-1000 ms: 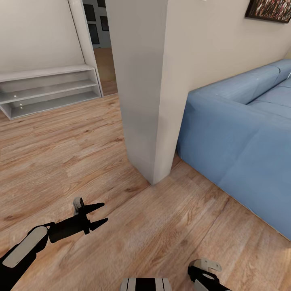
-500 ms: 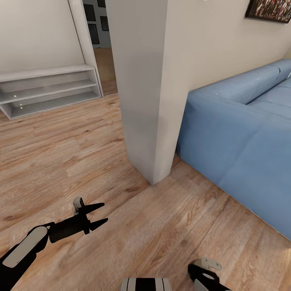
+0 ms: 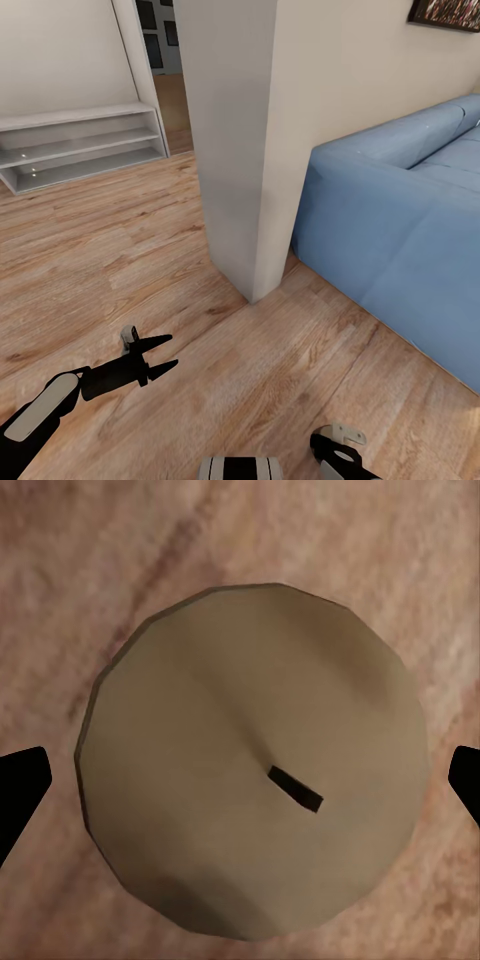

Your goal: Place each of the two pumpkins and all three candles from the living room inside a cabinet in the living room (use any cabinet), then make sure every cabinet is closed, and position the cauldron so it is next to a table in the living room.

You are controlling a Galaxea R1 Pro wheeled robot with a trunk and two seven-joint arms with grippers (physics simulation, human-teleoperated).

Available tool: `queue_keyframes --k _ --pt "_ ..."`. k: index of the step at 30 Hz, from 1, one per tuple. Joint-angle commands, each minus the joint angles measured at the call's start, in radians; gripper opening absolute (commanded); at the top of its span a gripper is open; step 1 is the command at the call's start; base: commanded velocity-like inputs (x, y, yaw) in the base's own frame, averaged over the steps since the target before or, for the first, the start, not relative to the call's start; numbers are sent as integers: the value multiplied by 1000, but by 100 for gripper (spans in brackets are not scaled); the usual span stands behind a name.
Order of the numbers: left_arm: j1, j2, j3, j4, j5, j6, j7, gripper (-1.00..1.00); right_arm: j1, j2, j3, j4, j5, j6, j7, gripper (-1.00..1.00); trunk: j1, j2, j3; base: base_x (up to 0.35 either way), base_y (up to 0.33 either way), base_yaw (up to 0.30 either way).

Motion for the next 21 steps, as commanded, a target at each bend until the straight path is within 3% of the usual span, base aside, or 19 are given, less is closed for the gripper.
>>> queue_keyframes --k 1,5,14,21 --pt "-1 1 -2 1 -2 1 -6 100 0 0 8 0 -10 -4 -3 100 0 0 -1 0 0 0" --pt "-1 1 -2 1 -2 0 -6 100 0 0 8 0 -10 -4 -3 100 2 -1 -16 0 0 0" --pt "-1 1 -2 1 -2 0 -6 100 0 0 8 0 -10 -4 -3 100 2 -1 -16 0 0 0" --pt "-1 1 -2 0 -2 1 -6 100 0 0 8 0 -10 -4 -3 100 4 -2 -35 0 0 0"
